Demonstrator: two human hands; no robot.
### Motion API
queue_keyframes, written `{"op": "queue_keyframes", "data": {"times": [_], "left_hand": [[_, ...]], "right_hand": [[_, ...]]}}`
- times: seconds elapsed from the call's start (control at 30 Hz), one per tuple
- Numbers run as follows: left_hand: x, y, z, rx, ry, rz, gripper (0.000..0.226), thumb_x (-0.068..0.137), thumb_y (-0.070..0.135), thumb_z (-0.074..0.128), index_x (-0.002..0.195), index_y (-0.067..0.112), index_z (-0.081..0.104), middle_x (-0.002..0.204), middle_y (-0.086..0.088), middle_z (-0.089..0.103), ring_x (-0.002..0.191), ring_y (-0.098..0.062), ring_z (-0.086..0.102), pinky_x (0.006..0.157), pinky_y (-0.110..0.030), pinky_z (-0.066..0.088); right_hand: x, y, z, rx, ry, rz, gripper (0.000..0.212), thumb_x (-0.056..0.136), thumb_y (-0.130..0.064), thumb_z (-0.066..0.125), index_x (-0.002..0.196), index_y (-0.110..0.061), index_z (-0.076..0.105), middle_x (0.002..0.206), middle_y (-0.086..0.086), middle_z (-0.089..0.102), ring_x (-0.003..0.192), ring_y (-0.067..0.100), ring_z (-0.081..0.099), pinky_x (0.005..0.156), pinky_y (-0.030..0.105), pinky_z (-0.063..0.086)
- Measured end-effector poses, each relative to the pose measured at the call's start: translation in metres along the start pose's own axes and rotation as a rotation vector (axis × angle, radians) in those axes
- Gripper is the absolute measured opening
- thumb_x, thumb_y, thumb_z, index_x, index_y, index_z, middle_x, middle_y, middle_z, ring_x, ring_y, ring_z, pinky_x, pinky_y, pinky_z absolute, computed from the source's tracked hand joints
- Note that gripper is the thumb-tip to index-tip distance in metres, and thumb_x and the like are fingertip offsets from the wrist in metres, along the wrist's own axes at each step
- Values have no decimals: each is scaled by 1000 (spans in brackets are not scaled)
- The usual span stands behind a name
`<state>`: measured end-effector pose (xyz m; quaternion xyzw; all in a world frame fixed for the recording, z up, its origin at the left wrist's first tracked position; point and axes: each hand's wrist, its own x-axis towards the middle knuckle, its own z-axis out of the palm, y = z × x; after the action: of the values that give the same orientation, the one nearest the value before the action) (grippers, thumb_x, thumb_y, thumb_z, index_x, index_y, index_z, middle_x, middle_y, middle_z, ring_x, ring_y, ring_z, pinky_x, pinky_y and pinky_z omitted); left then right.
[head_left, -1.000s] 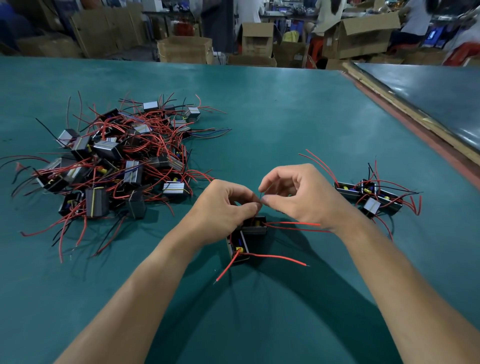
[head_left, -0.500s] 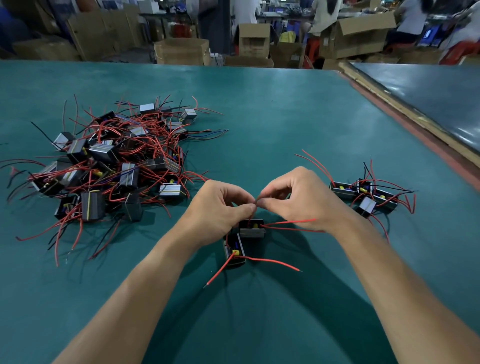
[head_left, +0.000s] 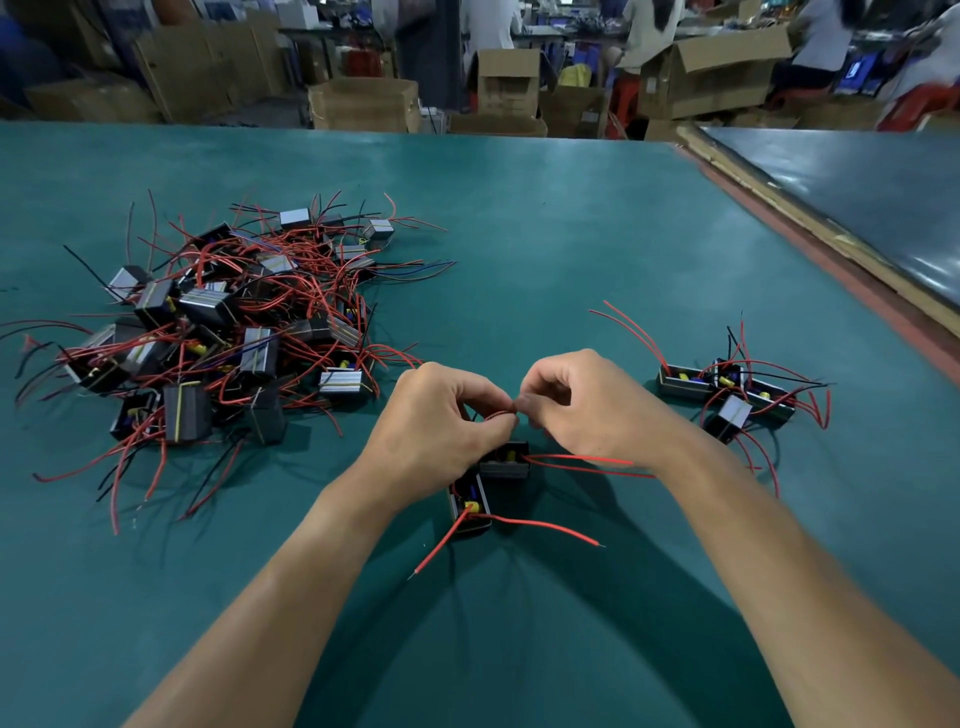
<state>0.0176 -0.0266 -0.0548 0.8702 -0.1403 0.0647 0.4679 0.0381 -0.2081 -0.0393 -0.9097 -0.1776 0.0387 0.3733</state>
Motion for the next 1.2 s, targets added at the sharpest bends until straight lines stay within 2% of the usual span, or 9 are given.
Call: {"op": "queue_keyframes", "data": {"times": [0.1, 0.2, 0.3, 0.4, 0.53, 0.77, 0.9, 1.07, 1.2], "left_hand": [[2, -1, 0, 27, -27, -24, 8, 81, 24, 74, 73, 25, 77, 51, 18, 62, 39, 1, 41, 43, -12, 33], [3, -3, -1, 40, -41, -37, 16, 83, 24, 71, 69, 31, 74, 57, 11, 67, 44, -4, 44, 46, -22, 39], [3, -4, -1, 18, -41, -44, 20, 84, 22, 71, 66, 32, 72, 56, 10, 66, 43, -4, 41, 44, -20, 36], [3, -3, -1, -7, -52, -47, 19, 83, 23, 71, 66, 31, 73, 55, 7, 65, 42, -3, 38, 44, -16, 32], [3, -5, -3, -38, -57, -57, 13, 83, 19, 72, 73, 26, 77, 58, 6, 66, 47, -4, 41, 47, -20, 35], [4, -5, -4, -90, -78, -85, 10, 83, 13, 73, 78, 20, 78, 70, -4, 73, 61, -14, 54, 65, -42, 53], [3, -3, -3, -102, -70, -88, 9, 83, 15, 75, 77, 21, 78, 69, -8, 72, 59, -13, 51, 61, -43, 52], [2, -3, -3, -111, -86, -82, 8, 82, 16, 75, 81, 23, 79, 71, -9, 72, 58, -12, 50, 59, -38, 51], [2, -3, -2, -110, -68, -95, 5, 80, 22, 76, 79, 25, 79, 69, -14, 69, 55, -13, 44, 53, -36, 43]], "right_hand": [[1, -1, 1, 45, 14, -2, 21, 93, -23, 65, 73, -21, 66, 68, -2, 69, 56, 8, 53, 59, 30, 45], [1, 0, 1, 119, 27, -17, 16, 90, -16, 68, 74, -17, 69, 70, 2, 72, 62, 21, 63, 67, 38, 53], [0, 0, 2, 170, 44, -45, 12, 86, -10, 69, 78, -19, 69, 69, 0, 73, 61, 13, 62, 67, 35, 53], [0, -1, 2, 187, 41, -82, 12, 84, -9, 71, 82, -20, 70, 69, 4, 72, 62, 27, 62, 64, 37, 51], [0, 0, -1, 153, 25, -115, 14, 81, -6, 74, 78, -19, 76, 69, -3, 72, 62, 12, 64, 63, 27, 52], [-1, -1, -1, 112, 68, -137, 11, 80, -11, 76, 79, -22, 77, 68, -7, 72, 62, 13, 64, 60, 25, 51], [-1, -2, 0, 119, 113, -133, 11, 81, -17, 75, 72, -21, 76, 62, -5, 70, 53, 8, 56, 53, 26, 44], [0, -3, 2, 137, 104, -125, 11, 81, -11, 74, 76, -20, 75, 67, -3, 72, 63, 19, 67, 61, 33, 54], [0, -2, 2, 135, 108, -126, 14, 81, -8, 74, 75, -21, 73, 65, -3, 71, 60, 17, 65, 60, 31, 52]]}}
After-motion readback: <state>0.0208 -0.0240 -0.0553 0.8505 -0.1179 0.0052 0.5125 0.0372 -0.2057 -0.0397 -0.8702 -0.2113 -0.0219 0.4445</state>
